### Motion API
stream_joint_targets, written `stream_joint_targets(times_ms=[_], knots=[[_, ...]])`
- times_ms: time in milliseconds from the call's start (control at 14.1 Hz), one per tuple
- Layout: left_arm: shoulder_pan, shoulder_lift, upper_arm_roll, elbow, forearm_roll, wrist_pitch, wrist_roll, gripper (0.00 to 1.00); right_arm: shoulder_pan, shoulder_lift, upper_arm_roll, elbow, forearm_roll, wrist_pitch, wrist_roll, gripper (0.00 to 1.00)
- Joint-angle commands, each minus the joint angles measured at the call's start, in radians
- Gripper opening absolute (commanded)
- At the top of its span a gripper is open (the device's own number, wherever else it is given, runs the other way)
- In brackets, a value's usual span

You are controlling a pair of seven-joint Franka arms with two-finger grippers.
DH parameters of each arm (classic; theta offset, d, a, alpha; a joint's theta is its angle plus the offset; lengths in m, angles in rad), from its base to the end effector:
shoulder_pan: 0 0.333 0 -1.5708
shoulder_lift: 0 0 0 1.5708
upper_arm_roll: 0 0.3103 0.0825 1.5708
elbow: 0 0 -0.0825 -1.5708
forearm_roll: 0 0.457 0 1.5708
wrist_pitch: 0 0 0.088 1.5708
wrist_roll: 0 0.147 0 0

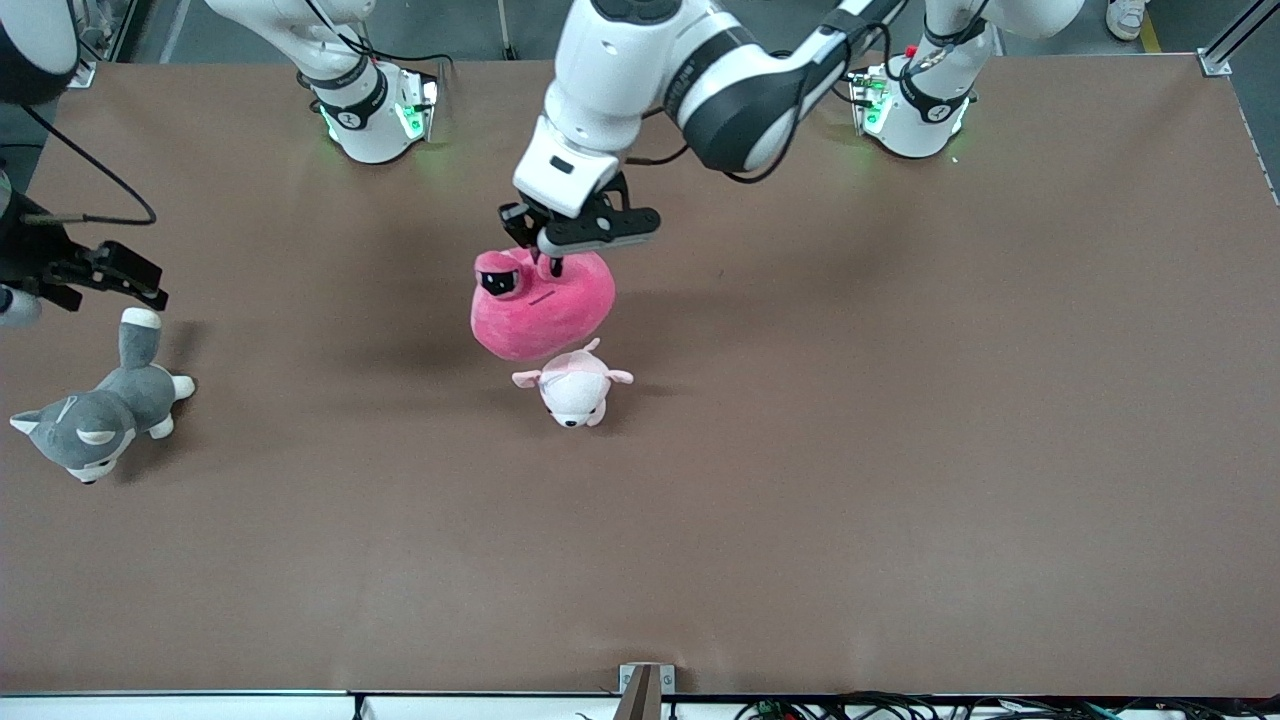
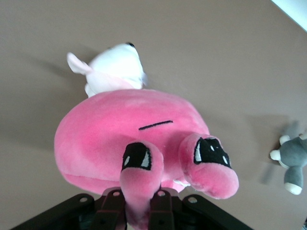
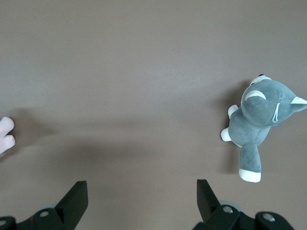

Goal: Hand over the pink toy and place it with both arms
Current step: 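Hold the pink plush while the right gripper reaches toward it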

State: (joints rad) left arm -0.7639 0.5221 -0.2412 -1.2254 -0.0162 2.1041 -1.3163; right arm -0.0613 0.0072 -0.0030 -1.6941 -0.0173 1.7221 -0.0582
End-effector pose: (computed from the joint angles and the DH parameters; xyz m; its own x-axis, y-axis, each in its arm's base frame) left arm 0.4744 -0.6725 0.4643 0.9343 0.3541 -0.0407 0.3423 -0.8595 0.3797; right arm 0.6382 -0.0434 0.5199 0.9998 -0.0035 0.0197 -0.0039 -0.9998 0.0183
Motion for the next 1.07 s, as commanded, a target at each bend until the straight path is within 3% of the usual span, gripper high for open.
stream_joint_targets(times_ms=[0,142,498,853,995], knots=[[-0.024,0.013,0.011,0.052,-0.002,-0.001,-0.017,0.00,-0.006,0.022,0.005,0.030,-0.003,-0.004,-0.026,1.00],[-0.034,0.013,0.011,0.053,-0.002,0.005,-0.015,0.00,0.024,0.019,0.009,0.030,0.016,-0.009,-0.020,1.00],[-0.048,0.013,0.014,0.053,-0.002,0.020,-0.017,0.00,0.084,0.023,0.009,0.028,0.313,-0.006,-0.026,1.00],[-0.049,0.013,0.016,0.053,-0.005,0.031,-0.018,0.00,0.267,0.077,0.009,0.031,0.367,0.054,0.037,0.97],[-0.048,0.013,0.016,0.053,-0.007,0.031,-0.021,0.00,0.287,0.086,0.009,0.031,0.376,0.057,0.078,0.87]])
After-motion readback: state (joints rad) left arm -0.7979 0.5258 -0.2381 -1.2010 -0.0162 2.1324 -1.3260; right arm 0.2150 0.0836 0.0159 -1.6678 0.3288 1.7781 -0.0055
